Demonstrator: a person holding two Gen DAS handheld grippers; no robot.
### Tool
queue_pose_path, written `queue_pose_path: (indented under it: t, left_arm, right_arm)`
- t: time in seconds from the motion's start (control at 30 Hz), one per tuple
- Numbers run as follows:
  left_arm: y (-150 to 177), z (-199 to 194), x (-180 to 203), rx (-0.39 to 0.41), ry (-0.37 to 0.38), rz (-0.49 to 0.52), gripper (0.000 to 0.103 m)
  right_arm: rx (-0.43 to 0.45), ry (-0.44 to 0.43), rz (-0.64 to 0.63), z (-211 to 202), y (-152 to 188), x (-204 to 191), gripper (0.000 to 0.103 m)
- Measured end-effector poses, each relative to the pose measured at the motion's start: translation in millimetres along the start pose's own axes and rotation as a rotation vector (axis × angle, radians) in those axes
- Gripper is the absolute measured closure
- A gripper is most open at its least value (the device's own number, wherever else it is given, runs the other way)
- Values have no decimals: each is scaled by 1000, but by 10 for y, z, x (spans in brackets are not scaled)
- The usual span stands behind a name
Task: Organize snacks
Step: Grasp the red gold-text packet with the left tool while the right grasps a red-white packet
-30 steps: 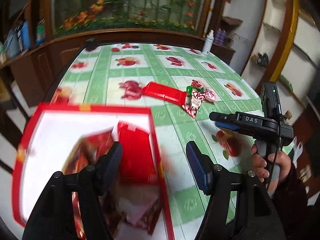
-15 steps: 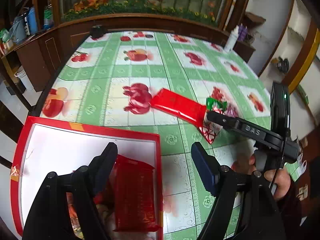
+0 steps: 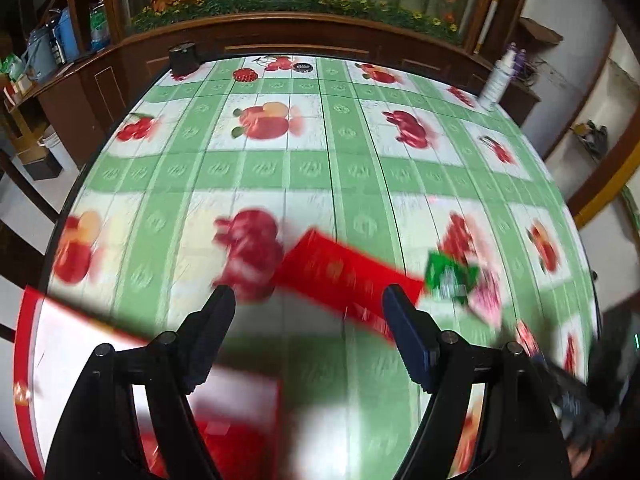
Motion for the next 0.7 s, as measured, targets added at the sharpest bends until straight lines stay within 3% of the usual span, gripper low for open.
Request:
queue_pose_path:
  t: [0.13,0.3,0.33,0.4,0.47,0.7]
  left_arm:
    - [-200,401,142,-22,-50,-30,27]
    - [-137,851,160,-89,-89,-60,25]
    - [-119,830,216,-41,-125,-9,24]
    - [-26,788,331,-11,-102,54,24]
    - [125,733,474,-46,-37,116,21]
    - [950,261,645,-119,74,362,18]
  right_arm:
    - [14,24,-22,2,-47,10,78]
    - [16,54,-77,36,-49,-74,78]
    - [16,49,-73,38,-52,-66,78]
    - [16,38,-62,37,-53,-49,78]
    - [15,36,-63,38,-55,-46,78]
    - [14,20,-60,35,-70,-20,78]
Point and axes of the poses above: each gripper's, at about its wrist camera, not at the fingertips, and z roughly the way its jaws point, x to its right, y to its underside, the point moved 5 cm from there along z, roughly the way its jaws point, and after that the axes turned 9 degrees about -z, right-handed, at the moved point
